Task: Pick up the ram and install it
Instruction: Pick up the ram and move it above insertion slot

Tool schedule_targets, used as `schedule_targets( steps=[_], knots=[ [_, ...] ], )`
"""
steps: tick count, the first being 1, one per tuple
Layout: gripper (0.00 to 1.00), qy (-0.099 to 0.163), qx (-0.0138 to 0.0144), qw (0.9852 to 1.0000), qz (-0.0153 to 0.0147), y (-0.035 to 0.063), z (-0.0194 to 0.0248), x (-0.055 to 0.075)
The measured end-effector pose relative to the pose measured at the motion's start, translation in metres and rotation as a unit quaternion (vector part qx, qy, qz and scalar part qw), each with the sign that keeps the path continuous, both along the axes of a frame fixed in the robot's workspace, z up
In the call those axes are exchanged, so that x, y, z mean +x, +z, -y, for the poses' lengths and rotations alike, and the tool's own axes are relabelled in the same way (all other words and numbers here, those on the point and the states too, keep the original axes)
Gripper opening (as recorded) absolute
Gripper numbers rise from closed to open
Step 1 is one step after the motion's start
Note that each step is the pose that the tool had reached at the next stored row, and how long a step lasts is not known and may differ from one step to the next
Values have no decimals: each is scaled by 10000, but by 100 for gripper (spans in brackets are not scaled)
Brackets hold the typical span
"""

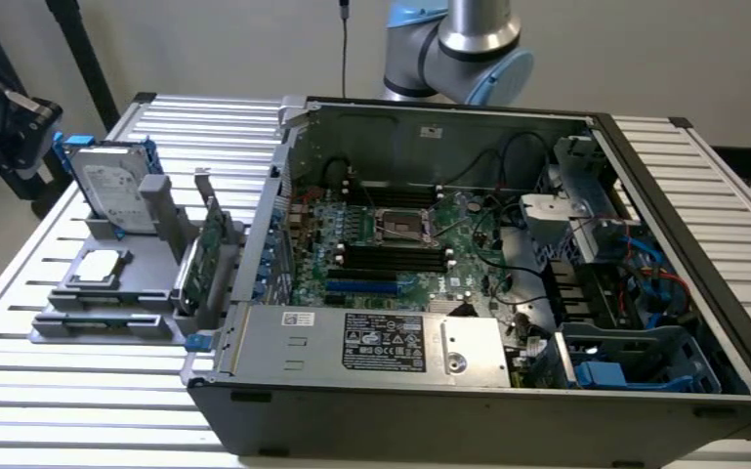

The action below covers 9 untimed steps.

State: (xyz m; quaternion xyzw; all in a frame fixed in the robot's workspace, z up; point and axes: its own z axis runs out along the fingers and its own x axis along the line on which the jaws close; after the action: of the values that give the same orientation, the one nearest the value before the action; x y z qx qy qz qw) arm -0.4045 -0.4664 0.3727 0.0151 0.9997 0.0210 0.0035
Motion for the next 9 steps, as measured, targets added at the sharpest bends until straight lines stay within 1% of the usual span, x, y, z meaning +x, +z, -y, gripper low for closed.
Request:
schedule_targets(
  steps=[7, 9],
  knots=[
    [11, 2, 1, 10000, 0, -15, 6, 0],
    [11, 61, -2, 10000, -15, -35, 14, 1]
  ],
)
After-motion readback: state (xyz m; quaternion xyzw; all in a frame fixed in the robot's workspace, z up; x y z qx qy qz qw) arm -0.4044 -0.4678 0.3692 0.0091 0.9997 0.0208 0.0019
